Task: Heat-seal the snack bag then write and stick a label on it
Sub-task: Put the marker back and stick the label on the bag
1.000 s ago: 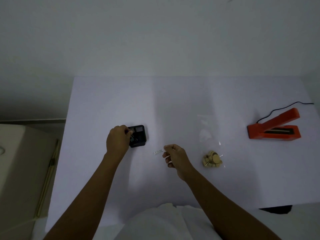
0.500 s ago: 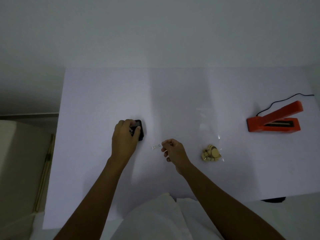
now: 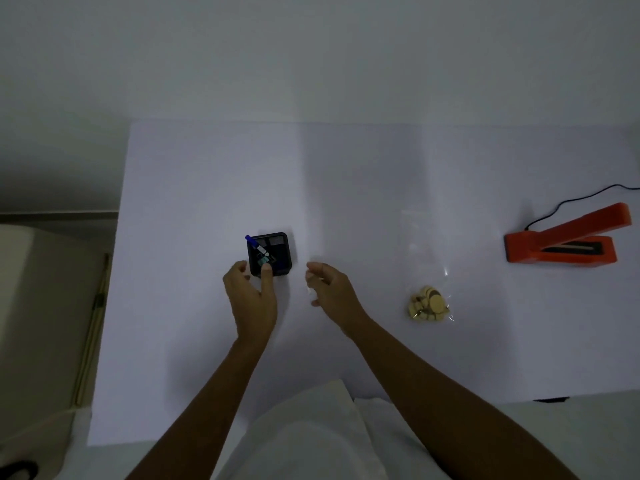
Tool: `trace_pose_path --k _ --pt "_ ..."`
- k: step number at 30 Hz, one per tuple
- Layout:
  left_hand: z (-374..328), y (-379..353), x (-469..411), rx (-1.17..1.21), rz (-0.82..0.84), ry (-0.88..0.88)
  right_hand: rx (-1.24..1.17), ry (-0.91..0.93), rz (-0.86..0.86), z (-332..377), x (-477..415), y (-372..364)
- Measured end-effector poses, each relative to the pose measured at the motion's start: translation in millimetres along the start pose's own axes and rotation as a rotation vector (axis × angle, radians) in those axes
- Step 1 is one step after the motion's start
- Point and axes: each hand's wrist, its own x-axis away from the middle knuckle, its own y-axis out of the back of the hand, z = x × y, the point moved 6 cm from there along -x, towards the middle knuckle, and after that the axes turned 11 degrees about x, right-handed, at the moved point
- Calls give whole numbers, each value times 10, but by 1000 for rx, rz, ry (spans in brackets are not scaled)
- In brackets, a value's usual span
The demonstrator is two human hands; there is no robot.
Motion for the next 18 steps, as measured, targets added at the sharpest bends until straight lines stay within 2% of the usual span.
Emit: trace_pose_path --k 2,5,18 --pt "30 -56 -72 81 86 121 30 11 39 125 -81 -127" --pt "-114 -137 -165 137 178 125 49 74 69 329 -163 -262" --pt "-650 -528 -1247 153 164 144 108 154 -1 1170 -988 -38"
